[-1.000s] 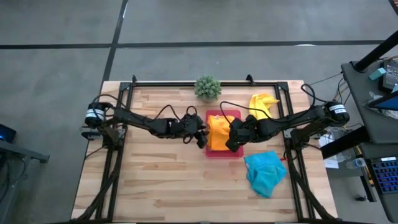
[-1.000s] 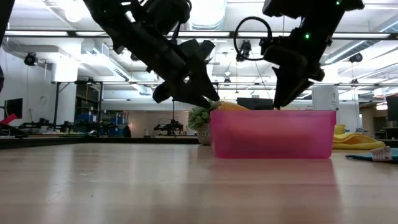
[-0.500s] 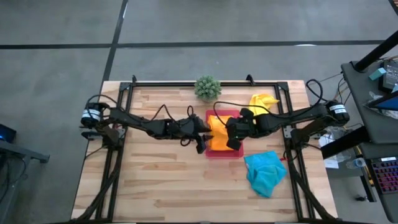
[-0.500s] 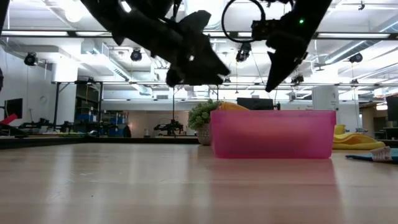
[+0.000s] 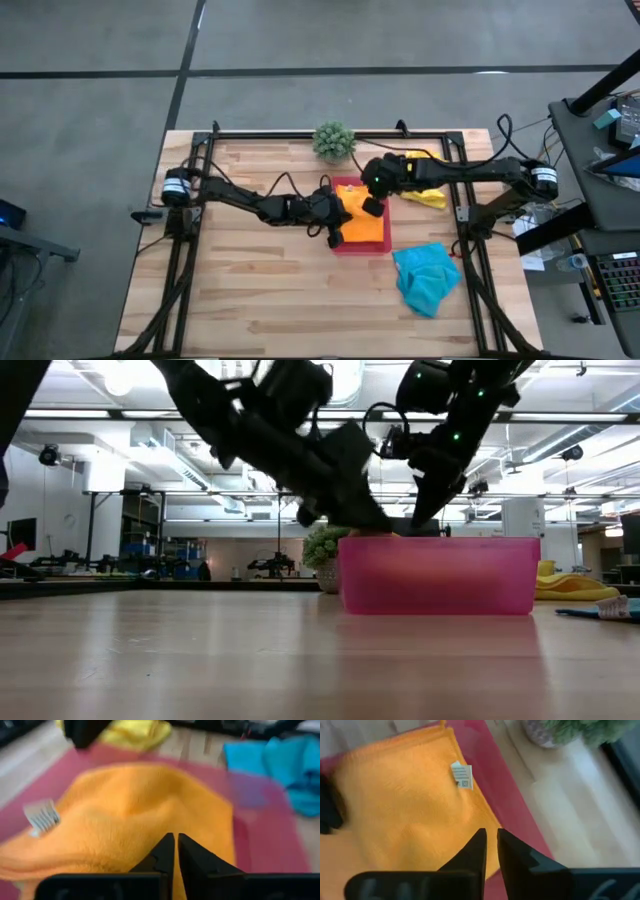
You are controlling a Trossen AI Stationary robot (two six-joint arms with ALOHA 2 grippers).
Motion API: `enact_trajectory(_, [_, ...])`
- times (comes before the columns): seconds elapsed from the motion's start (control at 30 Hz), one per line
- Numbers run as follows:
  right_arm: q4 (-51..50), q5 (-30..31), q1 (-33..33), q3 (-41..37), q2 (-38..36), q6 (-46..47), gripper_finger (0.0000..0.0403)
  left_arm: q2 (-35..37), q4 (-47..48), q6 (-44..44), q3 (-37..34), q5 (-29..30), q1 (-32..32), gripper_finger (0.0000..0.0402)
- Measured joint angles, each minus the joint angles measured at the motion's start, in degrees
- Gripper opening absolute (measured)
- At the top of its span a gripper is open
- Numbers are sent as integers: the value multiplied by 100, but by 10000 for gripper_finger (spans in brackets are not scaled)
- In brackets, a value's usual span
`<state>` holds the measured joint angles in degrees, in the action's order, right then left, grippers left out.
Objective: Fold microfiber towels
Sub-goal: Put the orange towel into the red bin
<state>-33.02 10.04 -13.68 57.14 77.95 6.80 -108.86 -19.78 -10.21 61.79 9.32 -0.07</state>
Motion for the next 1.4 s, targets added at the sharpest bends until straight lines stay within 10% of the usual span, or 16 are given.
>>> enact_trajectory(0.67, [258, -754, -462, -166, 15, 1064, 218, -223, 1274, 170, 307, -48, 0, 1])
enact_trajectory(1.4, [1082, -706, -485, -398, 883, 1119, 193, -223, 1271, 179, 298, -52, 0, 1])
